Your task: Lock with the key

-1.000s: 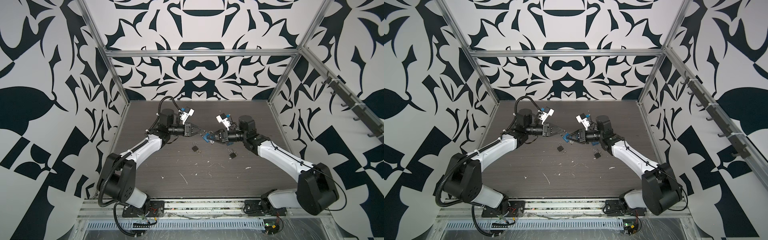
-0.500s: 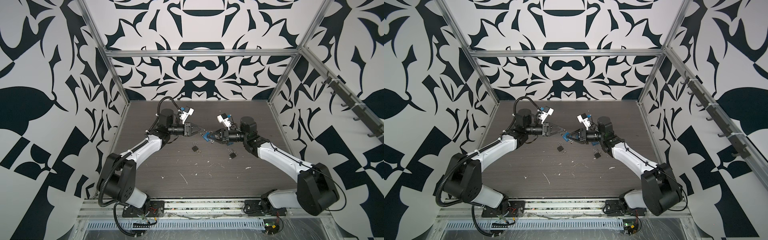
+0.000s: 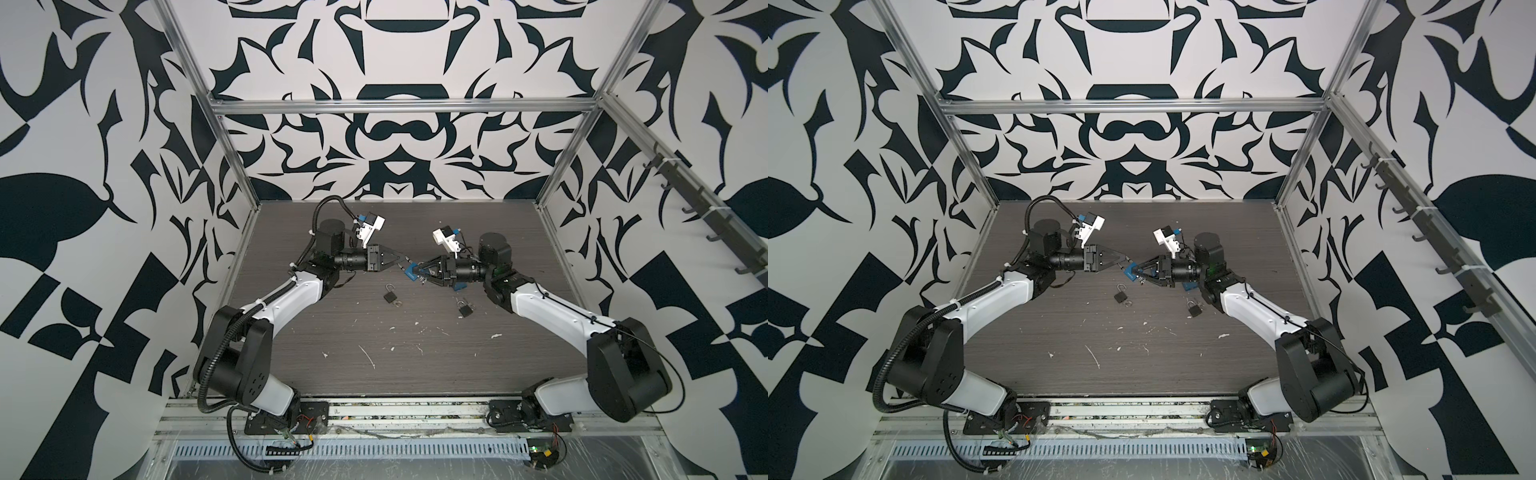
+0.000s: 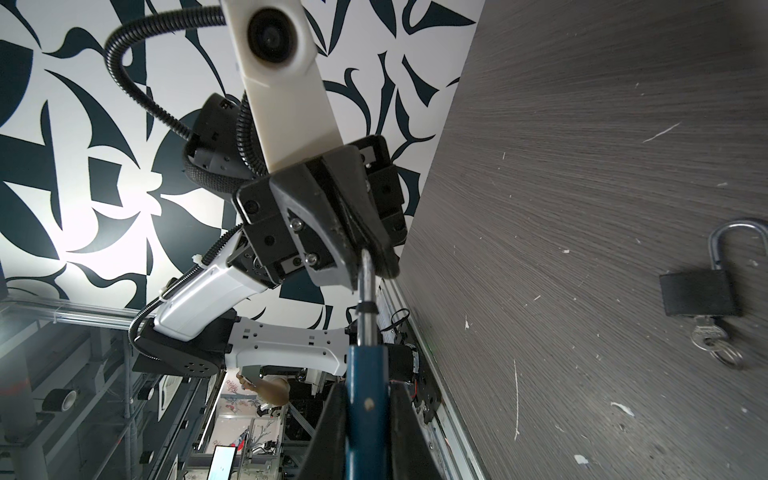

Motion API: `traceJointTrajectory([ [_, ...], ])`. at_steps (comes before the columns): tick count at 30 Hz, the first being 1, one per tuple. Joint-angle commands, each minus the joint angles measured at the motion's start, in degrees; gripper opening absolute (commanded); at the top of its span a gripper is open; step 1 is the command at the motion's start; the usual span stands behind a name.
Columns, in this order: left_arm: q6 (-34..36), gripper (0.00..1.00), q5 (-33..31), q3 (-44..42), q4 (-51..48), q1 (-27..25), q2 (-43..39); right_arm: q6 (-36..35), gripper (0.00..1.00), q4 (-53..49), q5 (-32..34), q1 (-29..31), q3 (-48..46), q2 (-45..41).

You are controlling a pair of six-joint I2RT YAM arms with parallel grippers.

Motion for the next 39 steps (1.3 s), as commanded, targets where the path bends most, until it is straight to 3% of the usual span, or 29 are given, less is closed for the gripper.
traceJointTrajectory([
  [1, 0.8, 0.0, -0.94, -2.98, -3.06, -1.38, -0.58, 0.6, 0.0, 11.18, 1.22, 0.14, 3.25, -1.74],
  [26, -4.73, 0.0, -5.43, -8.32, 3.24, -10.8, -1.49, -0.8, 0.0, 8.98, 6.16, 0.11, 3.61, -2.43],
  [34, -4.56, 0.0, -6.2, -10.08, 4.53, -11.36, -1.92, 3.98, 0.0, 15.1, 5.61, 0.11, 3.14, -1.03],
  [39, -5.76, 0.0, -5.89, -10.29, 5.74, -12.15, -1.92, 1.47, 0.0, 11.82, 7.25, 0.11, 3.48, -1.37],
])
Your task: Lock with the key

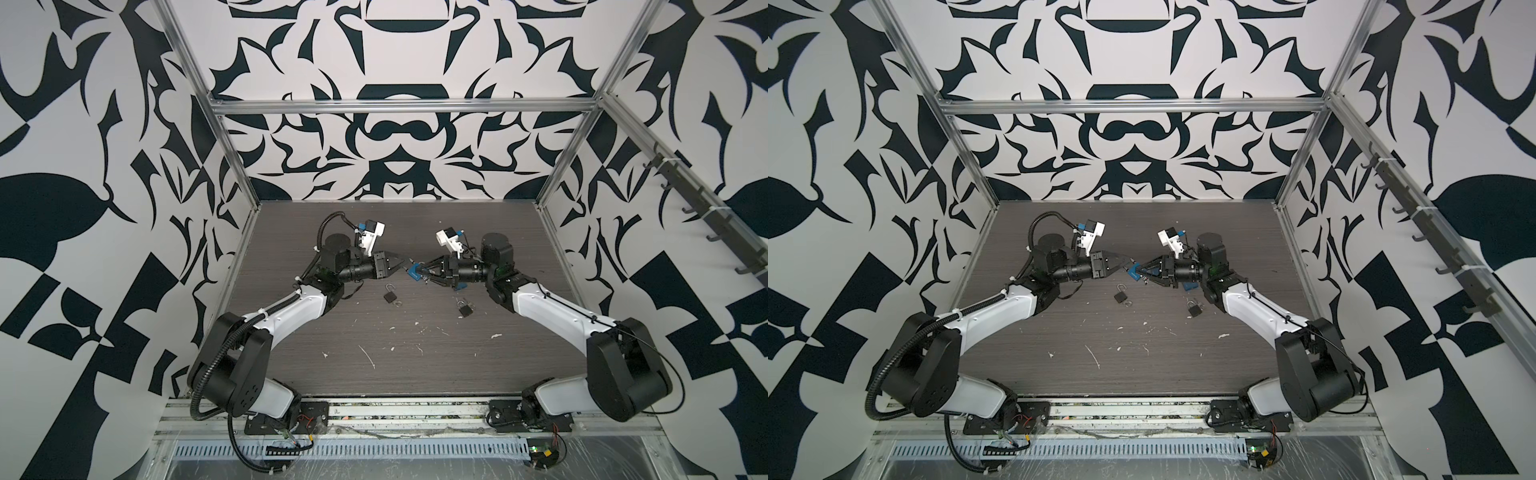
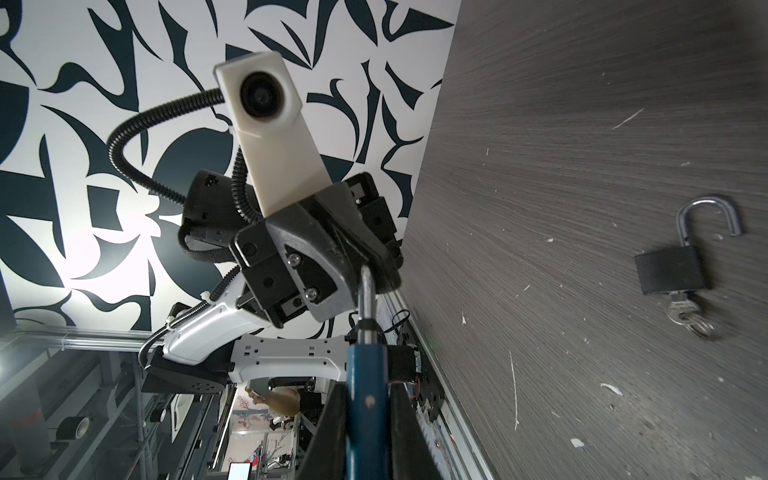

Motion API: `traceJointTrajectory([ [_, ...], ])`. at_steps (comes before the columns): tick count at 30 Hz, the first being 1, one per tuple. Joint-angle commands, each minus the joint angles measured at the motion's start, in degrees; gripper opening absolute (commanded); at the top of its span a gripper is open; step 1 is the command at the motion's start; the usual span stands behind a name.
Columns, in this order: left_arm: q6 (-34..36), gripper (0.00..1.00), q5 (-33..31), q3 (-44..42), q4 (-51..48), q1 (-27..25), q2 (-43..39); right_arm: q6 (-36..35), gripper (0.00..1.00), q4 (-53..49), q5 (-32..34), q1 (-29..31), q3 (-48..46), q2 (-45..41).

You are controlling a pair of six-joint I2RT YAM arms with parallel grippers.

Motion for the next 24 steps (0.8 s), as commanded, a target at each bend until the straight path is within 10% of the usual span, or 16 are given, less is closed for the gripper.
traceJointTrajectory([
  [1, 0.91, 0.0, 8.21, -2.74, -4.78, -6.95, 0.69, -1.38, 0.0, 12.18, 7.48, 1.36, 4.08, -1.45],
  [24, -5.51, 0.0, 5.73, -6.18, 2.26, -13.65, -0.83, -8.79, 0.0, 5.06, 10.89, 1.36, 6.65, 1.35],
])
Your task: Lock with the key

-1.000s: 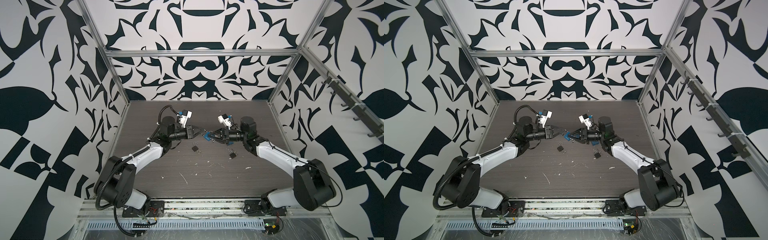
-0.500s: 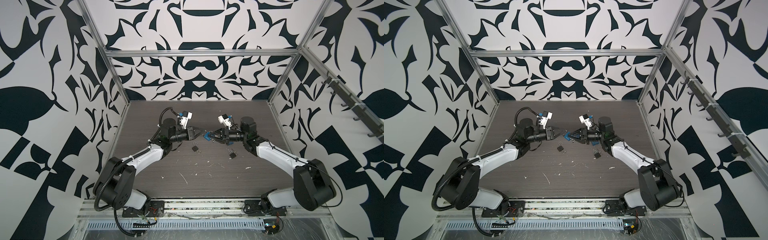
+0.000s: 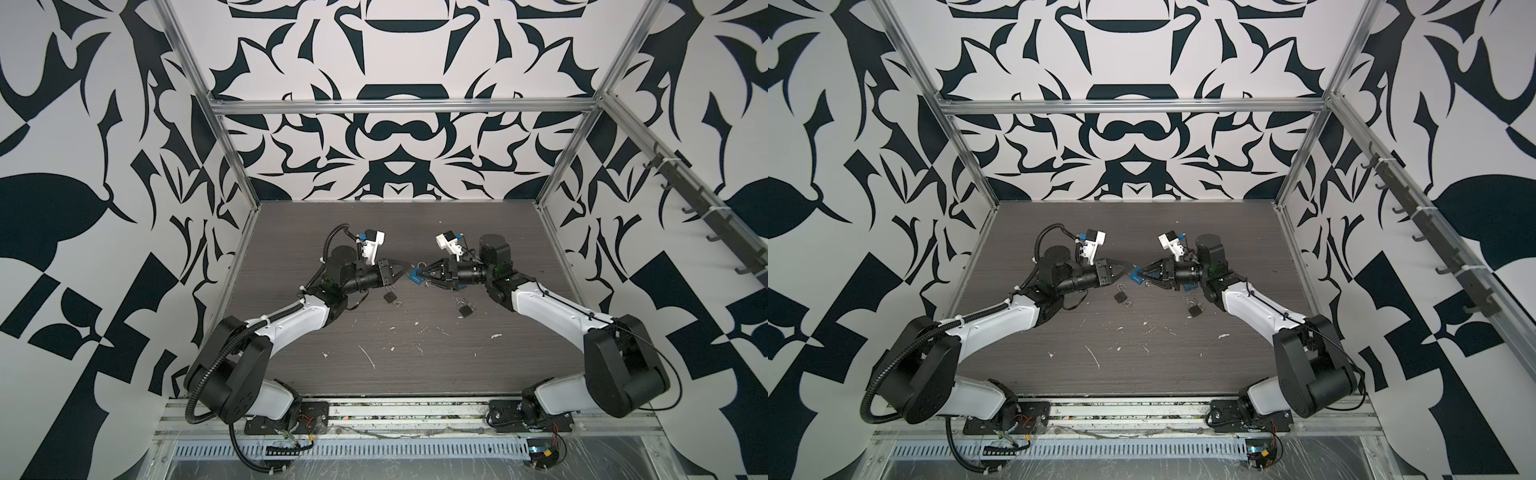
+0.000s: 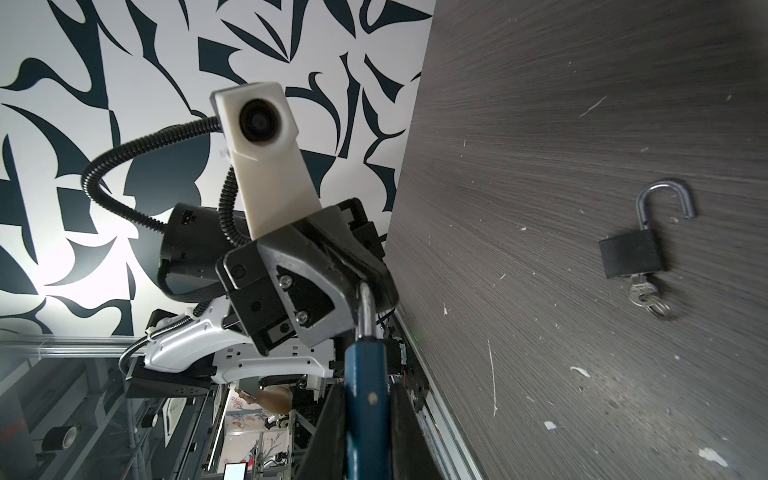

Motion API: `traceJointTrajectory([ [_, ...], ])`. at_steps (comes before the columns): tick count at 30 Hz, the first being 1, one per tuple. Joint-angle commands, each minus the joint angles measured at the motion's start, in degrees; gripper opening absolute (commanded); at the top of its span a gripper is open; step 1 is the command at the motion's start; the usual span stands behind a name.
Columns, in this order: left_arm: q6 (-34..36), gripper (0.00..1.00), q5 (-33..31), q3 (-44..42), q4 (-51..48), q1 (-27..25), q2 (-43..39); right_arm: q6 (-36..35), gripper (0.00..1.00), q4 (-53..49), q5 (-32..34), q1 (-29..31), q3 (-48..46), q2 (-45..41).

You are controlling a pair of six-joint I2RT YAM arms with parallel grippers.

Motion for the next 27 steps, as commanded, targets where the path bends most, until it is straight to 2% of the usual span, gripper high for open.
traceJointTrajectory([
  [1, 0.01, 0.0, 15.87, -0.65, -1.21, -8.61, 0.95, -4.57, 0.0, 8.61, 10.7, 1.88, 6.59, -0.18],
  [8, -2.12, 0.0, 18.88, 2.16, 2.09, -1.15, 1.58, -12.07, 0.0, -1.43, 11.19, 2.08, 4.58, -3.59],
  [13, -4.2, 0.0, 22.42, 5.0, 3.61, 3.62, 1.55, -13.35, 0.0, -3.74, 11.24, 2.23, 2.8, -5.4],
  [16, -5.5, 0.07, 23.74, 5.95, 5.2, 5.69, 0.99, -13.34, 0.0, -3.76, 11.44, 2.32, 2.14, -6.08],
  [18, -6.88, 0.11, 24.23, 6.09, 7.11, 6.68, 0.83, -13.33, 0.0, -3.79, 11.67, 2.41, 1.77, -6.31],
  [27, -8.73, 0.16, 24.85, 6.1, 9.43, 7.63, 0.9, -13.07, 0.0, -4.0, 11.84, 2.63, 1.92, -6.58],
])
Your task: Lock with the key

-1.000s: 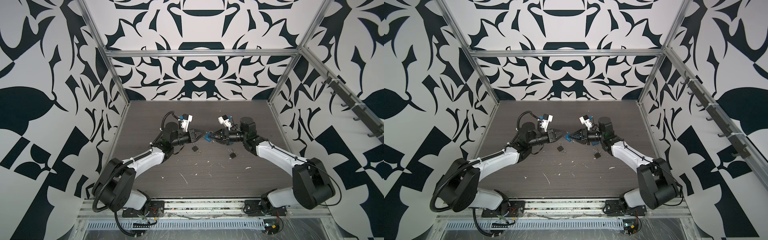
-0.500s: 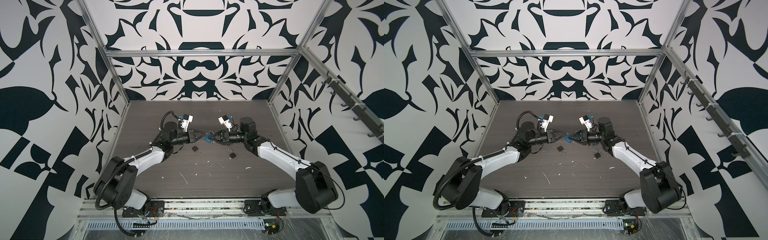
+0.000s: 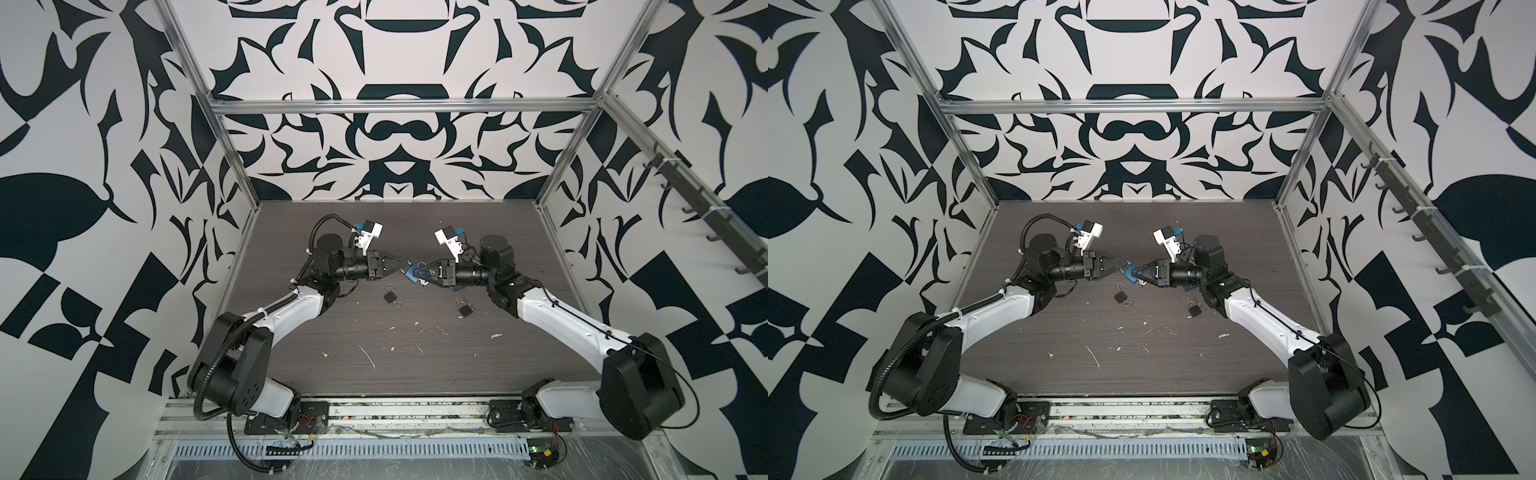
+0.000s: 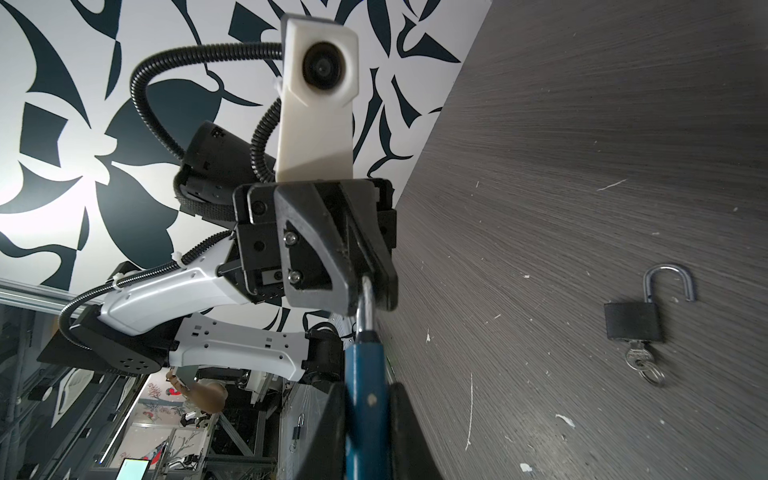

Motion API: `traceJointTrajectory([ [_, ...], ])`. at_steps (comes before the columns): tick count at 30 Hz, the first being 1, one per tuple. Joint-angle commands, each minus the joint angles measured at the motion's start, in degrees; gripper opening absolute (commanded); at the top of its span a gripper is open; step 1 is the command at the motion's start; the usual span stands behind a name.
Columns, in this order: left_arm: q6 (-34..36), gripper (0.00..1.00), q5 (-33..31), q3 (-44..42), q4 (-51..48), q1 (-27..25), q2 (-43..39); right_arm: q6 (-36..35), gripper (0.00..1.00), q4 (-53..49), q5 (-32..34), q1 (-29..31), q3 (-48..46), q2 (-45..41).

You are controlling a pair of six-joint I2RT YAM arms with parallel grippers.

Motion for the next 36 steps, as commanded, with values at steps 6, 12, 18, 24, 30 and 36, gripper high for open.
traceJointTrajectory([
  [6, 3.24, 0.21, 2.55, 1.92, -2.93, -0.13, -2.87, -1.84, 0.0, -0.45, 5.6, -0.36, 2.08, -0.12],
  [12, 8.13, 0.19, 1.29, 2.58, -9.63, -0.13, -4.65, -1.15, 0.0, 0.52, 5.26, 0.06, 2.67, 0.44],
  [18, 8.14, 0.19, 1.36, 2.96, -8.98, -0.13, -4.05, -1.32, 0.0, 0.34, 5.14, 1.3, 3.3, 0.83],
  [24, 7.94, 0.19, 1.21, 3.46, -8.58, -0.13, -3.75, -1.5, 0.0, -0.01, 5.0, 1.74, 3.38, 0.85],
  [30, 7.68, 0.05, 1.22, 3.64, -8.29, -0.13, -3.15, -1.56, 0.0, -0.1, 4.64, 2.23, 3.59, 1.02],
  [36, 8.22, 0.0, -1.11, 2.54, -8.58, -0.13, -3.19, -1.48, 0.0, 0.03, 4.93, 2.32, 3.46, 1.33],
])
